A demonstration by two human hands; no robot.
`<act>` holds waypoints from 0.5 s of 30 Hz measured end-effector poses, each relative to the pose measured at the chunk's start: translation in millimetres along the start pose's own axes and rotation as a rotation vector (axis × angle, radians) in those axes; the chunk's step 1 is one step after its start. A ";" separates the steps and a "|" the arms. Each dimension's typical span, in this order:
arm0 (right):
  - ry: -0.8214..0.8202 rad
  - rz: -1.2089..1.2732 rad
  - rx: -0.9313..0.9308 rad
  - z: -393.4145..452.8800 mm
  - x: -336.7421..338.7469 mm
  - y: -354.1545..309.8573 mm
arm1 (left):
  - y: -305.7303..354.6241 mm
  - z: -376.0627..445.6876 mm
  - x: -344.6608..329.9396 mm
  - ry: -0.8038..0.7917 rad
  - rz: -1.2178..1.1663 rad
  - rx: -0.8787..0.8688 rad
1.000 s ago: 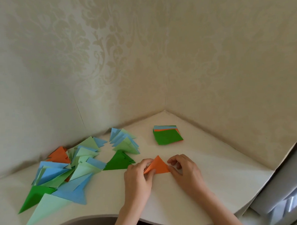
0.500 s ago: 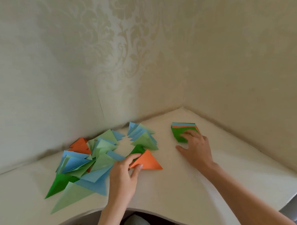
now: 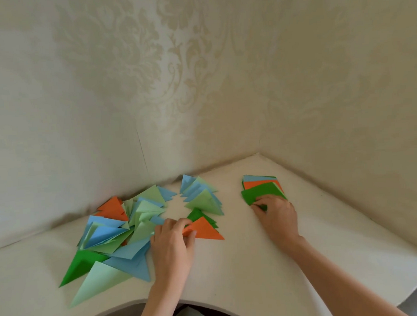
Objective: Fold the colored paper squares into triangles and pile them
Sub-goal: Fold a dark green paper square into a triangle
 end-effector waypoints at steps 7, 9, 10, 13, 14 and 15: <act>-0.053 0.343 -0.113 -0.1 12.1 19.0 | 3.3 12.1 -7.0 -0.010 0.023 -0.001; -0.018 0.361 -0.075 -3.4 23.5 20.0 | 10.7 10.3 -3.6 0.010 0.039 -0.025; 0.011 0.354 -0.042 -6.2 30.2 19.8 | 16.6 8.6 -0.9 0.027 0.030 -0.041; 0.139 0.290 0.117 -19.6 52.3 13.3 | 45.8 1.0 4.1 0.061 -0.112 -0.124; 0.162 0.276 0.167 -26.0 57.6 10.2 | 57.1 -2.0 3.4 0.059 -0.183 -0.163; 0.167 0.262 0.207 -33.0 60.8 7.5 | 68.2 -5.0 1.3 0.050 -0.252 -0.209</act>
Point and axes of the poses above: each hand's wrist, its own z-axis towards the middle knuckle, its own x-axis out of the back of the hand, y = z × x, the point moved 6 cm from there along z, towards the middle knuckle, and after that the axes turned 2 degrees about -x, right-handed, at the moved point
